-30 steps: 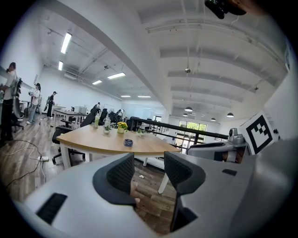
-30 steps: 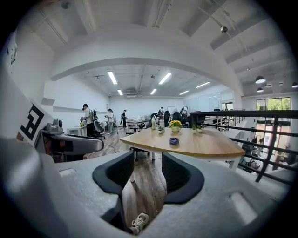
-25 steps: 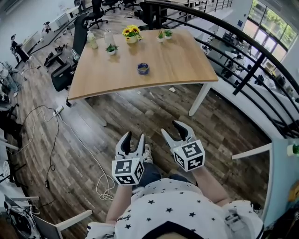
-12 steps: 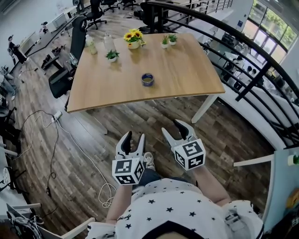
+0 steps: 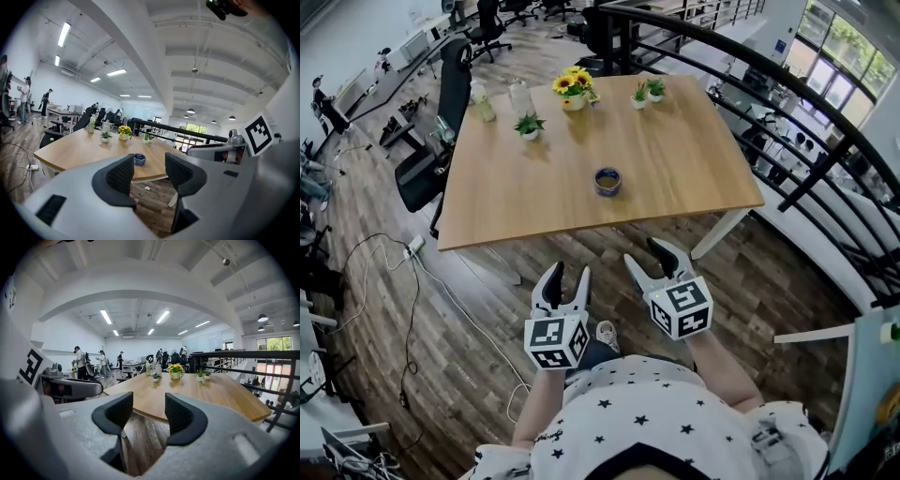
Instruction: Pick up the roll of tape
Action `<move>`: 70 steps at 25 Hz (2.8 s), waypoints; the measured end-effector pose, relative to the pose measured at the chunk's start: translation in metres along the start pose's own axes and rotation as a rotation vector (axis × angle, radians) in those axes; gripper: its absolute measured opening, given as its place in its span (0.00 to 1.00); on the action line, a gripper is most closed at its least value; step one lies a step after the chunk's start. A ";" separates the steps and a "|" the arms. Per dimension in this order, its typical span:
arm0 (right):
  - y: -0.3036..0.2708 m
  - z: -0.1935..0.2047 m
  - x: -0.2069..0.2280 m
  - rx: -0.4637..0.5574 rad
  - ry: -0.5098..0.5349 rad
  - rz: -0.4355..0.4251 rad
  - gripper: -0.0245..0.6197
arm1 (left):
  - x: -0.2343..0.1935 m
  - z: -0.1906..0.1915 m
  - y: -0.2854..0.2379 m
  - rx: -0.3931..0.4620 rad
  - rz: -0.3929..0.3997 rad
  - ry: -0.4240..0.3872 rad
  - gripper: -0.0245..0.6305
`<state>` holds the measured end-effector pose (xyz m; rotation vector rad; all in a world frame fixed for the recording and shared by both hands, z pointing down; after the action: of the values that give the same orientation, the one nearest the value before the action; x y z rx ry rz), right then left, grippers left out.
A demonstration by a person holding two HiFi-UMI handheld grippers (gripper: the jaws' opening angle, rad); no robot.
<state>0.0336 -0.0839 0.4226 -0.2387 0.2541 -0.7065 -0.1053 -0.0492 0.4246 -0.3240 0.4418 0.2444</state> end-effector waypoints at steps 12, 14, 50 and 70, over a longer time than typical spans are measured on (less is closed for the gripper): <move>-0.070 -0.016 0.026 -0.018 -0.006 0.020 0.34 | -0.037 -0.034 -0.062 -0.032 0.030 -0.005 0.33; -0.079 -0.018 0.030 -0.019 -0.007 0.020 0.34 | -0.042 -0.039 -0.071 -0.037 0.030 -0.007 0.33; -0.204 -0.017 0.106 -0.075 -0.010 0.045 0.34 | -0.107 -0.068 -0.179 -0.074 -0.010 0.056 0.33; -0.283 0.036 0.164 -0.206 -0.008 0.004 0.34 | -0.128 -0.061 -0.256 -0.133 -0.058 0.087 0.33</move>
<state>-0.0074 -0.3962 0.5167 -0.4371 0.3199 -0.6753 -0.1643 -0.3274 0.4950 -0.4786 0.5024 0.2040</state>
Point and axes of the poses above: the fingertips, and each gripper's own axes: y backward along the fingers, x to its right, z out of its underside, the point moved 2 cm from there along y, backward along the fingers, and after that the axes turned 15 degrees about y, right-handed, at the moved point
